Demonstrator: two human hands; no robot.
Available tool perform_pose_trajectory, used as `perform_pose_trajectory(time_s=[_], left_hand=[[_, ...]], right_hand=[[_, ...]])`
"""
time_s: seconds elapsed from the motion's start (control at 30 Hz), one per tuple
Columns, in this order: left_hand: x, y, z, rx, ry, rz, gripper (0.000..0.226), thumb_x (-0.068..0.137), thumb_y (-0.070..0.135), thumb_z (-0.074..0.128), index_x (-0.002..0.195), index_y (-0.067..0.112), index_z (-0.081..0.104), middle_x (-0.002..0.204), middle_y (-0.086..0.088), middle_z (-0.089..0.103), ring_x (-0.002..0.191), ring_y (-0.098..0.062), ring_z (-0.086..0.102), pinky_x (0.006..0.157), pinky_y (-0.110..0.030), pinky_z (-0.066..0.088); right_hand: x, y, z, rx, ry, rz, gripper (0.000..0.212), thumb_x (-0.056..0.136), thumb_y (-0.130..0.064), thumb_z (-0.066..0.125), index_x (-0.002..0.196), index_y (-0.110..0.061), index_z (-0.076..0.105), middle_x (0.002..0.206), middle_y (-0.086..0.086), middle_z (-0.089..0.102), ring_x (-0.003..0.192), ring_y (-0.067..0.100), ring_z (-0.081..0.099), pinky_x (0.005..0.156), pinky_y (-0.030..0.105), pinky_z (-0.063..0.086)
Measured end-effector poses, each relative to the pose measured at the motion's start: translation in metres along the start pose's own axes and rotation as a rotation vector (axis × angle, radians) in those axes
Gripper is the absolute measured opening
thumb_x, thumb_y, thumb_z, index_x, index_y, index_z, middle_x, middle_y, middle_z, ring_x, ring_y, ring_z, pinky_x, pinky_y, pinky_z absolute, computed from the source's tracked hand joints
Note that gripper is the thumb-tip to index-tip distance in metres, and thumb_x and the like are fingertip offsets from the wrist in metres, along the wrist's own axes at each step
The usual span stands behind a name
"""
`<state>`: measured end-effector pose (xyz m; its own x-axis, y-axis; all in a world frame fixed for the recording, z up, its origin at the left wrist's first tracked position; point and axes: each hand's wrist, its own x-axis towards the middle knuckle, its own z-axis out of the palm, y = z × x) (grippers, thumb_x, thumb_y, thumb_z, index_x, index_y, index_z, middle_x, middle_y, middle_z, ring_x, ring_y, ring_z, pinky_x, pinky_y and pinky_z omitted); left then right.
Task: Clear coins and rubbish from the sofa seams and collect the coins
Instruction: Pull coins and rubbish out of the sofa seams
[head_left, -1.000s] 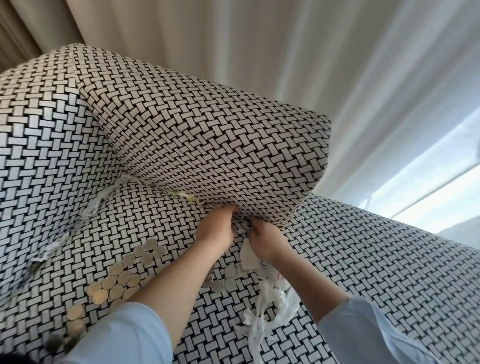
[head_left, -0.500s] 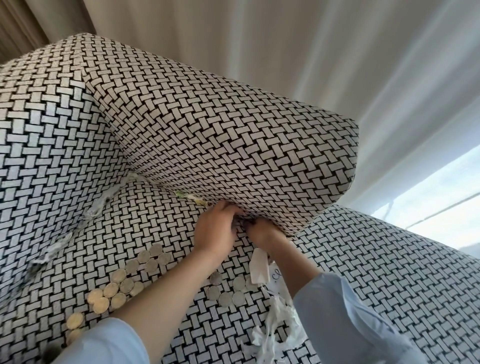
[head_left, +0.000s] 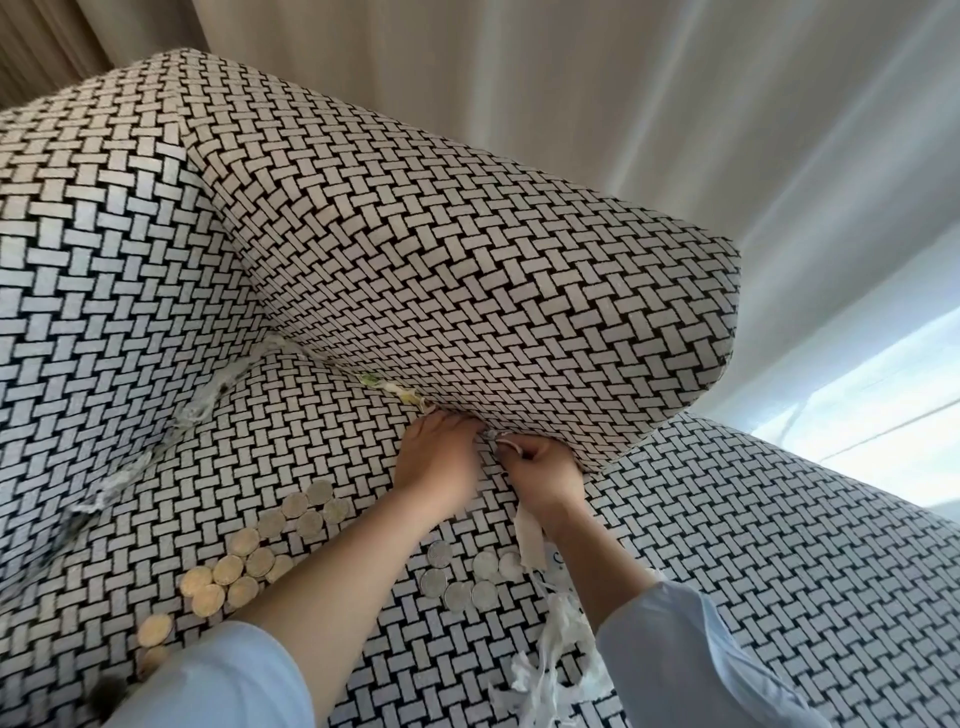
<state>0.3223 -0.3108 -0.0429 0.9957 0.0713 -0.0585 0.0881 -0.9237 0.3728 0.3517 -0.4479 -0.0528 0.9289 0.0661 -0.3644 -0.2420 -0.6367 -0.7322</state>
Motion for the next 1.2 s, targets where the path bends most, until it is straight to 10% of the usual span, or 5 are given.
perform_pose_trajectory(time_s=[0.53,0.7,0.8,0.9,1.2], left_hand=[[-0.006,-0.004,-0.004,-0.416,0.095,-0.062,0.029,0.088,0.006,0.058,0.103,0.027,0.073,0.108,0.007,0.066,0.107,-0.014,0.056,0.095,-0.029,0.044],[-0.021,-0.004,-0.022,-0.490,-0.044,-0.156,0.053,0.088,0.000,0.053,0.067,0.045,0.071,0.101,0.026,0.058,0.063,0.008,0.056,0.052,-0.010,0.041],[-0.028,-0.003,-0.033,-0.414,-0.118,-0.126,0.054,0.083,-0.003,0.052,0.061,0.042,0.070,0.094,0.027,0.063,0.071,0.013,0.055,0.065,-0.012,0.042],[-0.031,-0.002,-0.041,-0.426,-0.105,-0.153,0.049,0.081,-0.003,0.047,0.058,0.034,0.068,0.069,0.029,0.064,0.052,0.014,0.053,0.048,-0.014,0.034],[-0.032,-0.001,-0.044,-0.418,0.063,-0.187,0.041,0.079,-0.004,0.045,0.064,0.029,0.065,0.073,0.020,0.064,0.060,-0.003,0.054,0.048,-0.021,0.030]], right_hand=[[-0.007,0.002,-0.007,0.323,-0.080,-0.063,0.025,0.077,-0.023,0.075,0.081,-0.048,0.076,0.088,-0.016,0.075,0.089,0.011,0.071,0.086,0.036,0.057],[-0.022,-0.005,-0.021,0.288,-0.135,-0.129,0.018,0.075,-0.041,0.065,0.076,-0.030,0.078,0.096,-0.008,0.076,0.096,0.010,0.068,0.090,0.039,0.053],[-0.037,-0.004,-0.023,0.115,-0.140,-0.203,0.031,0.089,-0.043,0.053,0.071,-0.031,0.075,0.105,-0.019,0.072,0.082,-0.006,0.063,0.073,0.019,0.047],[-0.052,0.001,-0.025,-0.061,-0.195,-0.389,0.034,0.089,-0.048,0.046,0.069,-0.031,0.068,0.080,0.000,0.074,0.043,0.003,0.043,0.043,0.023,0.038],[-0.050,-0.015,-0.031,-0.334,0.042,-0.437,0.025,0.091,-0.032,0.049,0.107,-0.030,0.069,0.071,-0.005,0.070,0.058,0.015,0.060,0.054,0.029,0.051]])
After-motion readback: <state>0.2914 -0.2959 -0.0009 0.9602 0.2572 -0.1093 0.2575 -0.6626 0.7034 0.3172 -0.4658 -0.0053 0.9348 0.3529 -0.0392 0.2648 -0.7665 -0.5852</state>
